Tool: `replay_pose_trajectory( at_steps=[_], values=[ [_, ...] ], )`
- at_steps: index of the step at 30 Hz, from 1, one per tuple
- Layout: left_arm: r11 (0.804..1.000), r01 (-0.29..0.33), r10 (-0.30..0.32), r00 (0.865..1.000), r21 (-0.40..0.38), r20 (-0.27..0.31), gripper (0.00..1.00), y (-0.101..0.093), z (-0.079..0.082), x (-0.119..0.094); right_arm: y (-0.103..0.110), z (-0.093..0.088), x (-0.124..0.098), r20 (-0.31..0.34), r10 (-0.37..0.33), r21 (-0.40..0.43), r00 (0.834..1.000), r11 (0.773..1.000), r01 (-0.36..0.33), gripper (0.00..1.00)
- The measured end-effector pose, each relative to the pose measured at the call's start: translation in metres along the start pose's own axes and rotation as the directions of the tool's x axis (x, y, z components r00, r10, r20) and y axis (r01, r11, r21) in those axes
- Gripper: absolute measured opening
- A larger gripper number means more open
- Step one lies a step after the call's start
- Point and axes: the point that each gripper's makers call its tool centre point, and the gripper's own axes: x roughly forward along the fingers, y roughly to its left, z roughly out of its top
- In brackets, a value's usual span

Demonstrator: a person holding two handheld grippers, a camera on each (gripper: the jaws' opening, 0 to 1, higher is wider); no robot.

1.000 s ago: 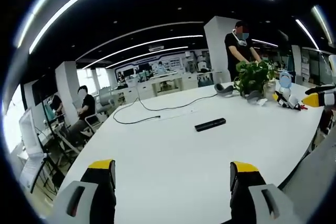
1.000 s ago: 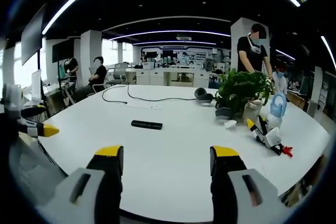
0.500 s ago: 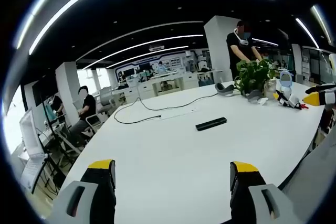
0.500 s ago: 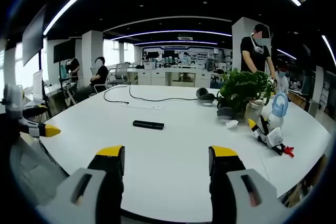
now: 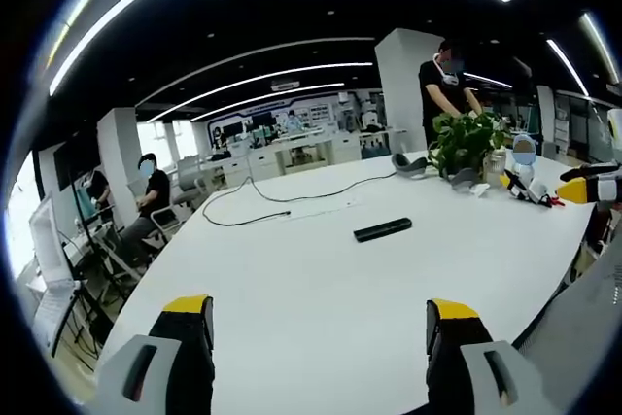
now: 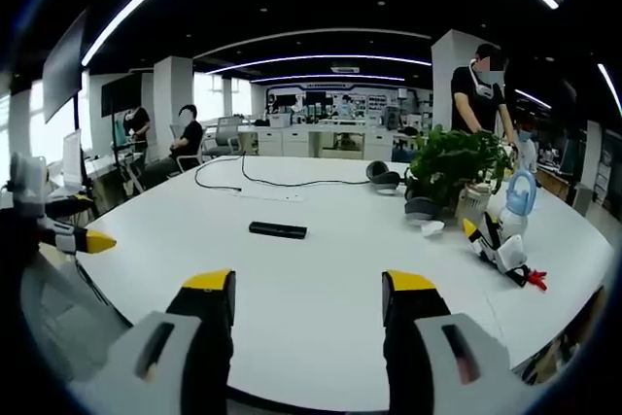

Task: Press the specified remote control buttons in sequence, fully releasing each button before pressing the next.

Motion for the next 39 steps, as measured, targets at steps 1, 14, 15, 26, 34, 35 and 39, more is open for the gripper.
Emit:
replay_pose_trajectory(
  at_steps=[1,14,15,26,34,35,39],
  values=[
    [1.0,0.0,0.0,1.0,-0.002,0.0,0.94,0.0,0.001,0.0,0.0,0.0,0.0,-0.002,0.001,0.0,1.0,1.0,-0.001,0.61],
    [0.995,0.084,-0.083,0.996,0.059,-0.013,0.94,-0.001,0.021,0.029,0.006,-0.004,0.0,-0.026,0.046,0.016,0.999,0.999,-0.046,0.39],
    [0.993,0.091,-0.09,0.996,0.076,-0.012,0.94,-0.001,0.024,0.033,0.007,-0.004,0.0,-0.028,0.051,0.014,0.998,0.999,-0.051,0.37],
    [0.958,0.211,-0.212,0.977,0.196,-0.017,0.85,-0.013,0.063,0.073,0.013,-0.008,-0.001,-0.06,0.083,0.019,0.995,0.996,-0.082,0.16],
    [0.92,0.3,-0.296,0.954,0.25,-0.058,0.82,-0.033,0.084,0.096,0.018,-0.012,-0.002,-0.088,0.107,0.031,0.99,0.994,-0.104,0.0],
    [0.912,0.312,-0.306,0.95,0.266,-0.066,0.82,-0.036,0.086,0.1,0.018,-0.012,-0.002,-0.091,0.107,0.031,0.99,0.994,-0.105,0.0],
    [0.889,0.358,-0.349,0.933,0.286,-0.081,0.82,-0.045,0.096,0.115,0.019,-0.012,-0.002,-0.098,0.117,0.04,0.988,0.993,-0.113,0.0]
  ],
)
